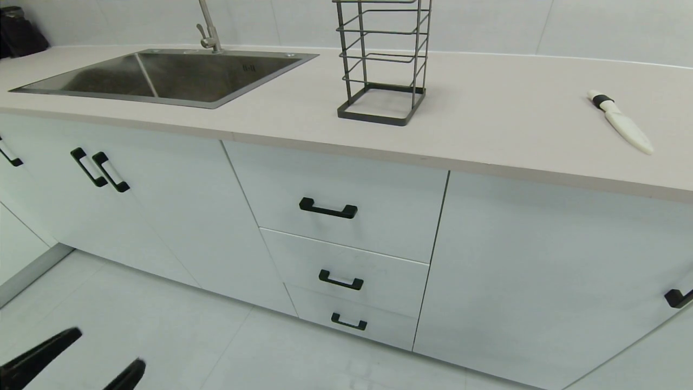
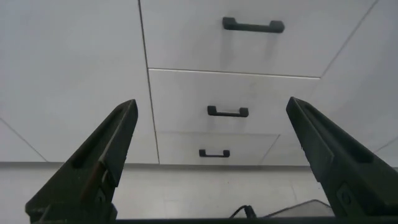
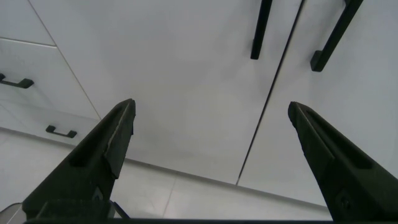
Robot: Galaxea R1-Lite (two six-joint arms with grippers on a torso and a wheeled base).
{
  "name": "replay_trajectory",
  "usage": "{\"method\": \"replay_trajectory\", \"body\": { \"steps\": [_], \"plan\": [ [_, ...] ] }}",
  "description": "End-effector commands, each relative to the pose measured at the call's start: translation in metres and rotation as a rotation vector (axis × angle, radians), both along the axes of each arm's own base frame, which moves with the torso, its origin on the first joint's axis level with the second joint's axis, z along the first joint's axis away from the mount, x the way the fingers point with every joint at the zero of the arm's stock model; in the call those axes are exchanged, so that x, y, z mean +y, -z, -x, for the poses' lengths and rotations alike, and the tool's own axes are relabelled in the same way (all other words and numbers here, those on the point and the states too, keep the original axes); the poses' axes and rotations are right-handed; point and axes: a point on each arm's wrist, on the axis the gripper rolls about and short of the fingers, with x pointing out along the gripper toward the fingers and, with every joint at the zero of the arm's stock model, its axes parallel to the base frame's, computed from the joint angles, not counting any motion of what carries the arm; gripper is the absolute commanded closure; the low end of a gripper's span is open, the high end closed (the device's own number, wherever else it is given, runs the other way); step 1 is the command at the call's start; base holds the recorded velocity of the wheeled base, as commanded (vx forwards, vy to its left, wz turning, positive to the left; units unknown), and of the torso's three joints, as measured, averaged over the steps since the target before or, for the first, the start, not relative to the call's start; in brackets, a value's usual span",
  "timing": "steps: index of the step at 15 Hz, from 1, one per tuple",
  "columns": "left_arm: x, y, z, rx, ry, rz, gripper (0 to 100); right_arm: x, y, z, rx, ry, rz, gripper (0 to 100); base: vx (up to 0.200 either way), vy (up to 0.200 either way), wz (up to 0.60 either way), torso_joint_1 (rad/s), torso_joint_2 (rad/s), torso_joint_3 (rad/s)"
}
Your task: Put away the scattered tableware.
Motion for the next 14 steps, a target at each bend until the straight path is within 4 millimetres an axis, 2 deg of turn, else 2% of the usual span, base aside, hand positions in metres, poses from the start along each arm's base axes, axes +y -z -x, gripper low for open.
{"method": "replay_trajectory", "body": {
  "steps": [1,5,9,10,11,13,14],
  "plan": [
    [0.0095,0.048,0.0569,-0.029,-0.006,-0.049,0,0.0001,0.0,-0.0001,0.001,0.0,0.001,0,0.0,0.0,0.0,0.0,0.0,0.0],
    [0.009,0.0522,0.0567,0.019,-0.075,-0.07,0,0.0,0.0,-0.0001,0.001,0.001,0.001,0,0.0,0.0,0.0,0.0,0.0,0.0],
    [0.0079,0.055,0.0641,-0.08,-0.206,-0.14,0,0.0001,0.0,-0.0001,0.001,0.0,0.001,0,0.0,0.0,0.0,0.0,0.0,0.0],
    [0.0087,0.0546,0.0638,-0.089,-0.244,-0.152,0,0.0001,0.0,-0.0001,0.001,0.0,0.001,0,0.0,0.0,0.0,0.0,0.0,0.0],
    [0.0114,0.054,0.0638,-0.088,-0.365,-0.167,0,0.0001,0.0,-0.0001,0.001,0.0,0.001,0,0.0,0.0,0.0,0.0,0.0,0.0],
    [0.0116,0.0541,0.0638,-0.082,-0.372,-0.139,0,0.0,0.0,-0.0001,0.001,-0.002,0.001,0,0.0,0.0,0.0,0.0,0.0,0.0],
    [0.0117,0.0552,0.0637,-0.066,-0.376,-0.105,0,0.0001,0.0,-0.0001,0.001,0.0,0.001,0,0.0,0.0,-0.6,0.002,0.0,0.007]
  ]
}}
